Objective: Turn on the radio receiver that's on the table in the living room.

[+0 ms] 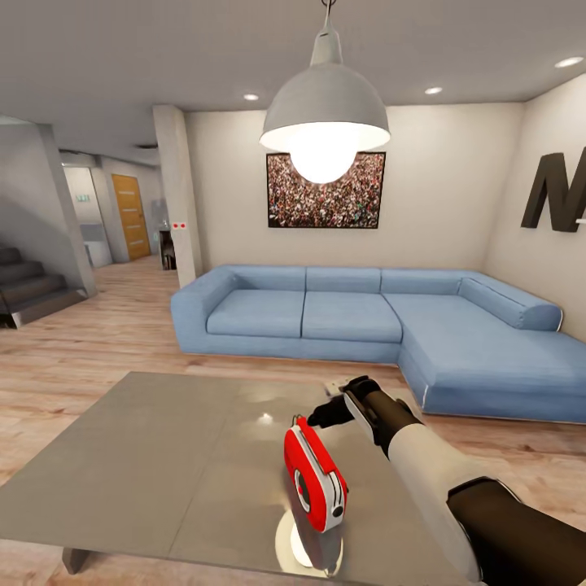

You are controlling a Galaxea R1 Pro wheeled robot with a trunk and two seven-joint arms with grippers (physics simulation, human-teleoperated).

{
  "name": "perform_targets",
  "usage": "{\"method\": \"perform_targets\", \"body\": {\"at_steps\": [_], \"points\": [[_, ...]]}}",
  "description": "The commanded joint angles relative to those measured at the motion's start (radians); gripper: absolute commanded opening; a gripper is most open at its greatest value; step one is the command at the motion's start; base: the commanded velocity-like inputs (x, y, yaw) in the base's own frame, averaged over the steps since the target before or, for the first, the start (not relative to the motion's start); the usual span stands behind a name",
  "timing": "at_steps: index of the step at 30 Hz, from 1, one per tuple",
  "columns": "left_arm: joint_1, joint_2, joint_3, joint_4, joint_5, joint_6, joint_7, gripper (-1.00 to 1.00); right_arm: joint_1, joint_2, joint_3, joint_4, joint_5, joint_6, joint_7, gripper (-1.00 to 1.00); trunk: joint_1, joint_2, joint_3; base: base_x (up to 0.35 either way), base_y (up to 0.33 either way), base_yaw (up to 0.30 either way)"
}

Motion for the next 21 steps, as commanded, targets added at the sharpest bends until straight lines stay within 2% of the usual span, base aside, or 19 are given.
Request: {"method": "perform_targets", "body": {"at_steps": [1,11,21], "points": [[0.0,0.0,0.0,0.0,0.0,-0.001,0.0,1.0,0.0,0.0,0.0,0.0,0.001,-0.002,0.001,1.0,0.004,-0.007,-0.003,0.0,0.0,0.0],[0.0,-0.001,0.0,0.0,0.0,-0.004,0.004,1.0,0.0,0.0,0.0,0.0,0.004,-0.007,-0.006,1.0,0.042,-0.077,-0.035,0.0,0.0,0.0],[0.0,0.0,0.0,0.0,0.0,0.003,-0.003,1.0,0.0,0.0,0.0,0.0,0.033,-0.007,-0.008,1.0,0.042,-0.077,-0.035,0.0,0.0,0.0]]}}
